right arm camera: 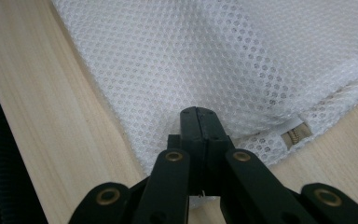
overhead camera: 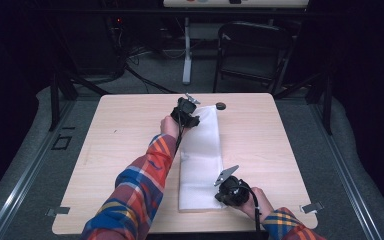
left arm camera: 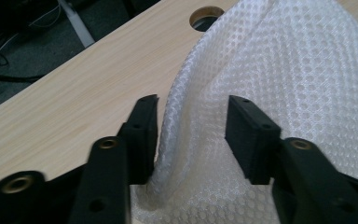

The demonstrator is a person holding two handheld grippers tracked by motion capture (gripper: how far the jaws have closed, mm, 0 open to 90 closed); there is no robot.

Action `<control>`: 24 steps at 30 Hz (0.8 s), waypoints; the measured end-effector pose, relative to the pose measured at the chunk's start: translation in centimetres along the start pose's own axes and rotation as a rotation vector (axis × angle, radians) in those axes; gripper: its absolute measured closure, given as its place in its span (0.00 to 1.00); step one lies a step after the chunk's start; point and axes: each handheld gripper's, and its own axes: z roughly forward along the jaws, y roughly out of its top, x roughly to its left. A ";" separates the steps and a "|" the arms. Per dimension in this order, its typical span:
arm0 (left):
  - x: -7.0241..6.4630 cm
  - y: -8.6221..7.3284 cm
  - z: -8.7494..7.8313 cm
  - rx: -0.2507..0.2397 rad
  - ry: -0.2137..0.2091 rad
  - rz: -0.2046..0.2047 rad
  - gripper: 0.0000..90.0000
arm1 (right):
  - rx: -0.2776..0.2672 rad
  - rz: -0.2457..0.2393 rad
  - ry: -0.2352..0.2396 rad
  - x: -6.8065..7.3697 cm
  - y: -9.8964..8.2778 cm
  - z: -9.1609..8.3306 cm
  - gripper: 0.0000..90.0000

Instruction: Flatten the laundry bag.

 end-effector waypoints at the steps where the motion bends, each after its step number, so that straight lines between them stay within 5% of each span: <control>1: 0.1 0.1 0.1 -0.002 0.006 -0.004 0.46 | -0.005 0.006 0.003 0.0 0.0 0.0 1.00; 7: 1.0 0.4 0.1 0.008 0.001 -0.019 0.25 | 0.006 0.005 0.019 -0.1 0.0 0.0 1.00; 9: 1.1 0.3 0.1 0.016 -0.018 -0.033 0.23 | -0.025 0.036 0.013 0.1 -0.1 0.2 1.00; 14: 0.9 -0.4 -0.6 0.031 -0.105 -0.040 0.18 | 0.005 0.020 0.012 -0.2 0.0 -0.1 1.00; 19: 0.1 -1.2 -1.8 0.030 -0.160 -0.013 0.16 | -0.022 0.034 0.024 0.1 0.1 -0.2 0.90; 24: -0.5 -2.1 -3.1 0.037 -0.190 0.003 0.16 | -0.024 0.060 0.020 -0.3 0.3 -0.9 0.69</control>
